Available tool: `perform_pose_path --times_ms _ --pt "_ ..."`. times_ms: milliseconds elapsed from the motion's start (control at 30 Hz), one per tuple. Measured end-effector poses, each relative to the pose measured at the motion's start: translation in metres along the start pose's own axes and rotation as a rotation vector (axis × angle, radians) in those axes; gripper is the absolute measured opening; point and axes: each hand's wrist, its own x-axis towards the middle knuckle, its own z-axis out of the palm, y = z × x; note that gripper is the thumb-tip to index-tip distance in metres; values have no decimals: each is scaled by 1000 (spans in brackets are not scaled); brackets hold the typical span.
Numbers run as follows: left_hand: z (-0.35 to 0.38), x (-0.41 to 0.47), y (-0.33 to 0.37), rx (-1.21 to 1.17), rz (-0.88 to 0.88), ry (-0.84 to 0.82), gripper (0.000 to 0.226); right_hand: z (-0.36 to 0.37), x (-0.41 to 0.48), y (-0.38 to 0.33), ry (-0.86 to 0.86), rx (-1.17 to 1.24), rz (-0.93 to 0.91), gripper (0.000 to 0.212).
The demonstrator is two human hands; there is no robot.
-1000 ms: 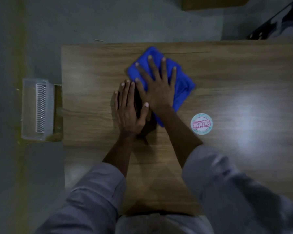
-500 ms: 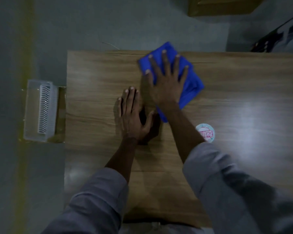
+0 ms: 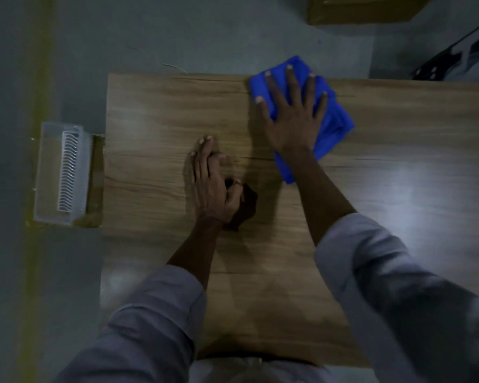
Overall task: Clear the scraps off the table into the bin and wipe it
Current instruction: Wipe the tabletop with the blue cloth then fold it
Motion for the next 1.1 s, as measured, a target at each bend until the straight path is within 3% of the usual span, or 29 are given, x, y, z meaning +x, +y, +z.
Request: perform_pose_path --times_ms 133,233,300,367,467,567,667,867,967,1100 --pt "-1 -2 6 -118 6 38 58 15 -78 -2 -36 -70 -287 71" --pt "1 0 10 -13 388 -150 61 16 -130 22 -39 -80 -353 70" --pt "4 3 17 -38 654 -292 65 10 -153 39 4 -63 -267 75" --pt "13 10 29 -55 797 -423 74 3 -174 55 67 -68 -100 81" --pt "35 29 56 -16 876 -573 88 3 -201 68 102 -6 164 89" --pt "51 63 77 174 939 -602 88 11 -190 67 98 46 240 89" --pt "54 101 82 219 870 -577 82 10 -140 64 143 90 237 85" --pt "32 160 42 324 510 -494 80 12 -29 58 193 232 -66 75" --pt "25 133 26 312 387 -406 66 17 -25 58 187 230 -228 63" --pt "21 47 34 328 344 -306 57 23 -87 67 169 331 -362 51"
